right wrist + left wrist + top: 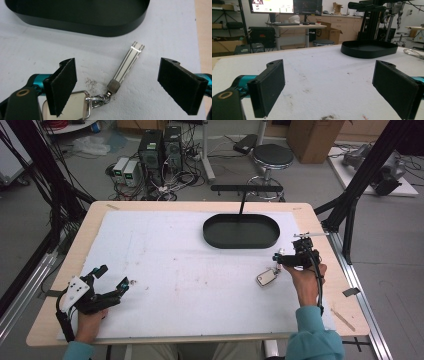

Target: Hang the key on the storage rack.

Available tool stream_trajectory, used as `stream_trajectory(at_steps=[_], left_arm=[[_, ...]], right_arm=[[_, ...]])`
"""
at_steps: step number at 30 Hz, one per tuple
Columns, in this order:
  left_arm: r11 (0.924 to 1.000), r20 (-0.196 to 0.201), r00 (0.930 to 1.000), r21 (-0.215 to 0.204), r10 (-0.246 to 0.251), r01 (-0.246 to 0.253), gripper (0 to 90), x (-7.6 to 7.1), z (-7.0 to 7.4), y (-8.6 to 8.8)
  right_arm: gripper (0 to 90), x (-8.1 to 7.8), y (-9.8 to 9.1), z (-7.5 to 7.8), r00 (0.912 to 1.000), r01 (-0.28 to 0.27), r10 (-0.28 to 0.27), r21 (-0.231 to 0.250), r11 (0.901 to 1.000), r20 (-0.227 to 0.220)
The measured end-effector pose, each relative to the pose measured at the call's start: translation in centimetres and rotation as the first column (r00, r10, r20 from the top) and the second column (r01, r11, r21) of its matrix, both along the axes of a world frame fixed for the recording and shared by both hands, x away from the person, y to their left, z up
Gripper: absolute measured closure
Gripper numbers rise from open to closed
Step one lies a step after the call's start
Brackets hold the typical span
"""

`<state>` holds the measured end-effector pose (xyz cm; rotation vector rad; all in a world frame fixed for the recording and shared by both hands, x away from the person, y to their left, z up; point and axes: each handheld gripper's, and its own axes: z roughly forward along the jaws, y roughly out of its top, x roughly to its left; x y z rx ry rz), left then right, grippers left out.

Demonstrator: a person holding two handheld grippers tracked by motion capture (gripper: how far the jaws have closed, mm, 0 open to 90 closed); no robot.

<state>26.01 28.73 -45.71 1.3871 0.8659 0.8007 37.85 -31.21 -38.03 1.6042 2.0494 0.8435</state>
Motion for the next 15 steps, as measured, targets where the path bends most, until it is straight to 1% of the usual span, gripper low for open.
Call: stream_trajectory(at_steps=[1,2,3,4,5,6,7,9,10,11,12,13,14,15], left_arm=[[1.0,0.0,1.0,0.0,0.0,0.0,11.3,0.0,0.0,0.0],[1.0,0.0,1.0,0.001,0.0,0.0,11.3,0.0,0.0,0.0],[1.0,0.001,1.0,-0.002,0.001,-0.001,11.4,0.0,0.0,0.0],[1.0,0.001,1.0,-0.001,0.001,-0.001,11.3,0.0,0.0,0.0],[1.0,0.001,1.0,-0.001,0.001,-0.001,11.3,0.0,0.0,0.0],[1.0,0.0,1.0,-0.001,-0.001,0.001,11.3,0.0,0.0,0.0],[1.0,0.0,1.0,0.0,0.0,0.0,11.3,0.0,0.0,0.0],[1.0,0.001,1.0,0.0,0.001,-0.001,11.3,0.0,0.0,0.0],[1.0,0.0,1.0,-0.001,0.0,0.0,11.3,0.0,0.0,0.0],[1.0,0.0,1.0,-0.001,0.0,0.0,11.3,0.0,0.0,0.0],[1.0,0.0,1.0,-0.001,0.0,0.0,11.3,0.0,0.0,0.0],[1.0,0.0,1.0,-0.001,0.0,0.0,11.3,0.0,0.0,0.0],[1.0,0.0,1.0,-0.001,0.0,0.0,11.3,0.0,0.0,0.0],[1.0,0.0,1.0,-0.001,0.0,0.0,11.3,0.0,0.0,0.0]], right_arm=[[15.3,0.2,0.0,-0.1,0.9999,0.009,-0.009,-0.004,1.0,-0.015],[15.3,0.2,0.0,-0.1,0.9999,0.009,-0.009,-0.004,1.0,-0.015],[16.9,0.6,0.2,-0.1,0.9986,0.02,-0.021,-0.004,0.9998,-0.05],[17.3,0.7,0.2,-0.1,0.998,0.019,-0.019,-0.002,0.9998,-0.06],[17.3,0.7,0.2,-0.1,0.998,0.019,-0.019,-0.002,0.9998,-0.06],[17.8,0.9,0.3,-0.1,0.9966,0.03,-0.03,0.0,0.9995,-0.076],[21.7,1.2,0.4,0.0,0.9937,0.036,-0.035,0.006,0.9993,-0.107],[21.8,1.5,0.6,0.0,0.992,0.042,-0.041,0.011,0.999,-0.12],[21.8,1.7,0.7,0.0,0.989,0.055,-0.053,0.008,0.9985,-0.138],[21.8,1.8,0.7,-0.1,0.9876,0.057,-0.056,0.002,0.9984,-0.147],[21.8,1.8,0.7,-0.1,0.9876,0.057,-0.056,0.002,0.9984,-0.147],[21.9,2.0,0.8,-0.2,0.9844,0.062,-0.061,0.004,0.9981,-0.165],[23.3,2.3,0.9,-0.5,0.9791,0.066,-0.065,-0.006,0.9978,-0.193],[23.5,2.4,0.9,-0.5,0.9778,0.065,-0.065,-0.008,0.9979,-0.199]])
